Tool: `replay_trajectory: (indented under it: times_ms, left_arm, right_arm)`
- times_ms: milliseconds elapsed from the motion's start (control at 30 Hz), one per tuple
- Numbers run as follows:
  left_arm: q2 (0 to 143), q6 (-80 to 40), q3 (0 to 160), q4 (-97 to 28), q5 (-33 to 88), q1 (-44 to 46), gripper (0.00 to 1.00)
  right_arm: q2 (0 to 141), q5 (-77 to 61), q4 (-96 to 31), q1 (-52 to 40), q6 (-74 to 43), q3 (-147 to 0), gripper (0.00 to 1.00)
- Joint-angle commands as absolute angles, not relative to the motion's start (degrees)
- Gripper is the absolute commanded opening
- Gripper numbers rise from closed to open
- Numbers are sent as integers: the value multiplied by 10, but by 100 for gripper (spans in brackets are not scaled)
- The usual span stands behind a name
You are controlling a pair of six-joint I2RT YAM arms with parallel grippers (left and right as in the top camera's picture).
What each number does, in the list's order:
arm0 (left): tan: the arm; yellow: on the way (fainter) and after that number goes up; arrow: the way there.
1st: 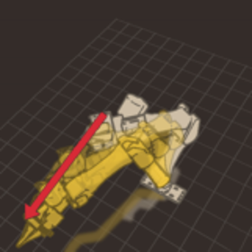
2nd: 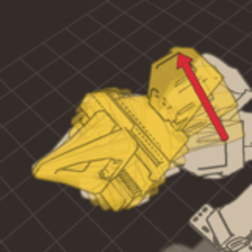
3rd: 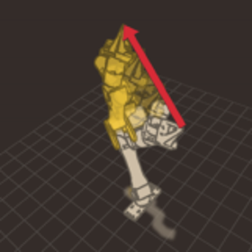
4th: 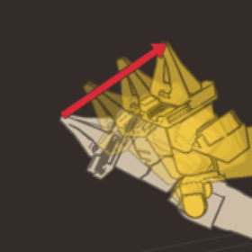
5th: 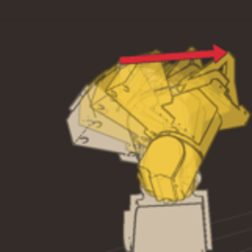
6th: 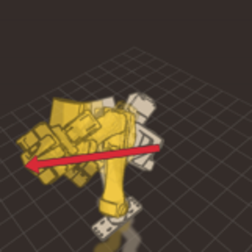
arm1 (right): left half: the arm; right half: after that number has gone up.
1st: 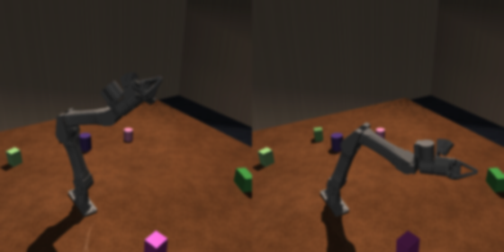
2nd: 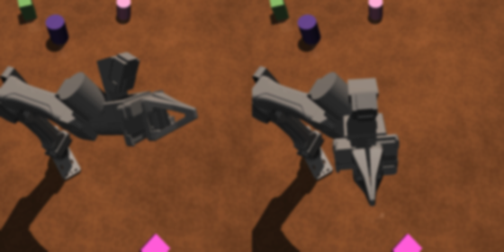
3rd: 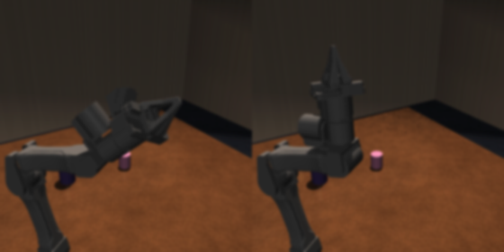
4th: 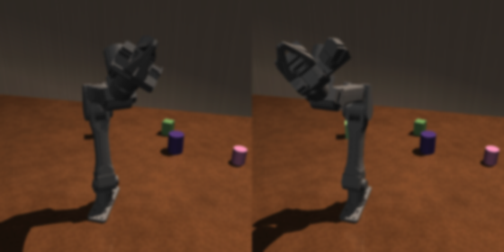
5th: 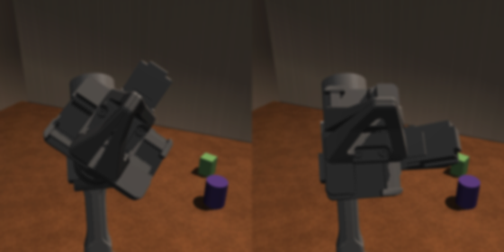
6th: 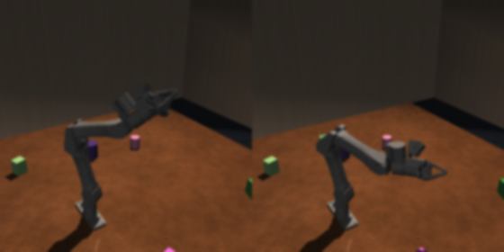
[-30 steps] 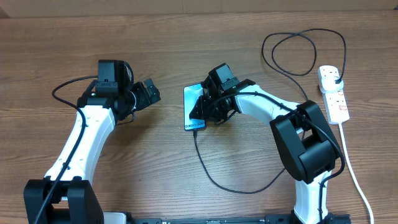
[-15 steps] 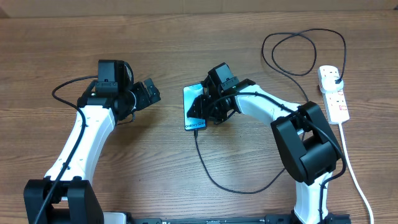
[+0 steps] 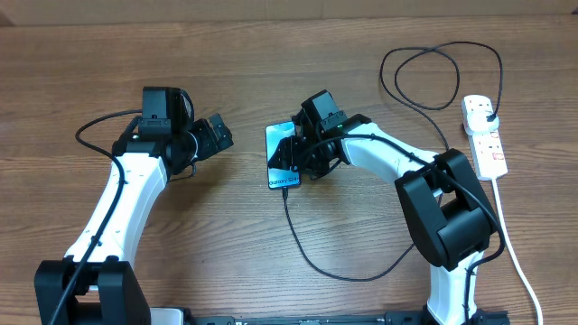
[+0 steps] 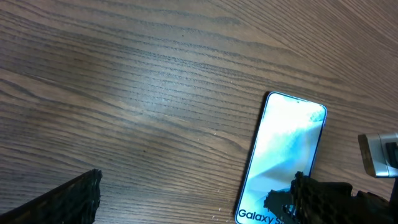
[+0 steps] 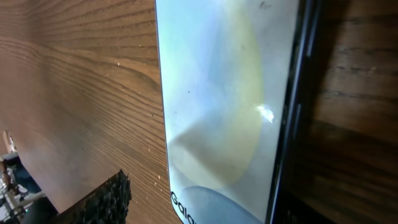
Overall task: Plug charger to phone and switch on socket
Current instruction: 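Open the right gripper and lift it off the phone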
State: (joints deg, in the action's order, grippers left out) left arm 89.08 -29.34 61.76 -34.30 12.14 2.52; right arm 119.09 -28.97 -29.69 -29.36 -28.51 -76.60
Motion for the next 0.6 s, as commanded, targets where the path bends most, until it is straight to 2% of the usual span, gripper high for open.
replay_trajectory:
  times_ms: [0, 167, 567]
  left_arm:
    - [881, -278, 620, -343, 116, 26, 100]
    - [881, -278, 620, -343, 116, 26, 100]
    - [881, -278, 620, -343, 116, 26, 100]
  right_arm:
    - [1199, -229, -305, -292, -292, -760, 64]
    - [1199, -218, -308, -292, -303, -760, 65]
    - [1199, -190, -317, -292, -333, -760, 76]
